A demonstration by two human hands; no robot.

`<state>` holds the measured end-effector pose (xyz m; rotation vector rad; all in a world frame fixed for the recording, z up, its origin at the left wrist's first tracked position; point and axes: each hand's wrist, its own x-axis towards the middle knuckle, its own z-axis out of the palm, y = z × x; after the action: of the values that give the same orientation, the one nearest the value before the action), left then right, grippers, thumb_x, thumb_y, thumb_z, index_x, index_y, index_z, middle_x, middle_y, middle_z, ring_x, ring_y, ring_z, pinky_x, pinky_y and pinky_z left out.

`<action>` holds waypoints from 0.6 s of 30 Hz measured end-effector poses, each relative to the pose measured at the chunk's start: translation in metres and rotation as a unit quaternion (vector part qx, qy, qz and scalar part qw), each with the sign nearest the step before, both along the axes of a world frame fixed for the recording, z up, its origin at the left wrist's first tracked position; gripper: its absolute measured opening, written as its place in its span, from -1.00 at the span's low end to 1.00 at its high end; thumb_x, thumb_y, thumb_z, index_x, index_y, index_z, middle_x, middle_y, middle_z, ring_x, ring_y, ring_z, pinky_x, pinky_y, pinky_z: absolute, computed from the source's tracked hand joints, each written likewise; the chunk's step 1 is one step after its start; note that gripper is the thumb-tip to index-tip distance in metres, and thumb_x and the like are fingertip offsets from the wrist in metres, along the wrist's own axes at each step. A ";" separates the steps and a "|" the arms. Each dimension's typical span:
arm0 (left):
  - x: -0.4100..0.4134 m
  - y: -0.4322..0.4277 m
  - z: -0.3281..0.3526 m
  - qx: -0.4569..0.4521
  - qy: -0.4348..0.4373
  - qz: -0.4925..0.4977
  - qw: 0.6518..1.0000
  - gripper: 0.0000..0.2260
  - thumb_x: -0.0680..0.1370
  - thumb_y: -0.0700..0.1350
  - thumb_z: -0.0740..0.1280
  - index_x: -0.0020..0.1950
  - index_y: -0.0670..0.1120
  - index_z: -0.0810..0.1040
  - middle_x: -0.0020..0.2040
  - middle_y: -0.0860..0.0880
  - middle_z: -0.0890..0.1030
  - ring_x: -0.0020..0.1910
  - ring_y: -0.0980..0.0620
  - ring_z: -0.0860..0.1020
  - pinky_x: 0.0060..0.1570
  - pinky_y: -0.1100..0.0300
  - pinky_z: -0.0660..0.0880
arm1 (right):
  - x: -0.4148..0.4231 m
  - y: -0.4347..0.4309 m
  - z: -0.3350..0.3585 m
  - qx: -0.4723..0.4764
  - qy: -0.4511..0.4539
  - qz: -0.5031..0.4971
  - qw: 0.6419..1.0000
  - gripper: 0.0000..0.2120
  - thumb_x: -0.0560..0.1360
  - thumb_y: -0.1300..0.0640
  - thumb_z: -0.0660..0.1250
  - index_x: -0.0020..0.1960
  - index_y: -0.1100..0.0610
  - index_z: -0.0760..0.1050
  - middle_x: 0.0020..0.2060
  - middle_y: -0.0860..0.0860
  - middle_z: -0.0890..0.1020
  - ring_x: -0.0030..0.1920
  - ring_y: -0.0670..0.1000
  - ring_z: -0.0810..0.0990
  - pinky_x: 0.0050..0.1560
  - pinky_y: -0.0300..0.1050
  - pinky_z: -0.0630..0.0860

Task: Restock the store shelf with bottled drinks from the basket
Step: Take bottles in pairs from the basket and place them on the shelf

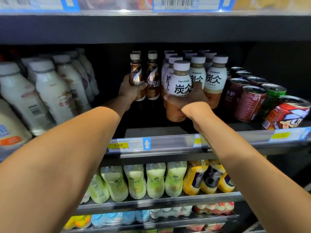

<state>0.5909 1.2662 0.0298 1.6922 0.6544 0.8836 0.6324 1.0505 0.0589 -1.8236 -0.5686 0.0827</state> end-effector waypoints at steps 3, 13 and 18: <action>0.002 0.001 0.000 -0.003 0.001 0.002 1.000 -0.38 0.44 -0.10 0.54 0.44 -0.05 0.37 0.25 -0.03 0.58 0.18 0.02 0.56 0.14 0.17 0.48 | -0.001 -0.001 0.001 -0.010 0.000 0.002 1.000 -0.32 0.32 0.07 0.61 0.29 0.19 0.33 -0.01 -0.04 0.53 0.01 0.00 0.53 -0.02 -0.13 0.48; -0.001 0.001 0.002 0.003 0.035 0.010 0.999 -0.37 0.45 -0.04 0.53 0.46 -0.06 0.36 0.31 -0.05 0.55 0.22 0.01 0.54 0.09 0.19 0.44 | -0.002 -0.003 0.005 -0.040 0.008 -0.005 0.999 -0.28 0.33 0.01 0.59 0.31 0.17 0.28 0.01 -0.04 0.49 0.01 0.00 0.47 -0.01 -0.15 0.42; -0.009 0.003 0.018 0.001 0.108 -0.011 0.994 -0.30 0.36 0.14 0.56 0.41 -0.07 0.43 0.27 -0.03 0.57 0.22 -0.02 0.55 0.16 0.10 0.49 | -0.004 -0.003 0.004 -0.051 0.003 -0.013 0.999 -0.23 0.28 -0.07 0.61 0.31 0.16 0.30 0.22 0.04 0.57 0.20 0.09 0.56 0.12 -0.05 0.53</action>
<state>0.5816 1.2691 0.0482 1.8087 0.7795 0.6905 0.6285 1.0475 0.0625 -1.9282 -0.5450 0.0998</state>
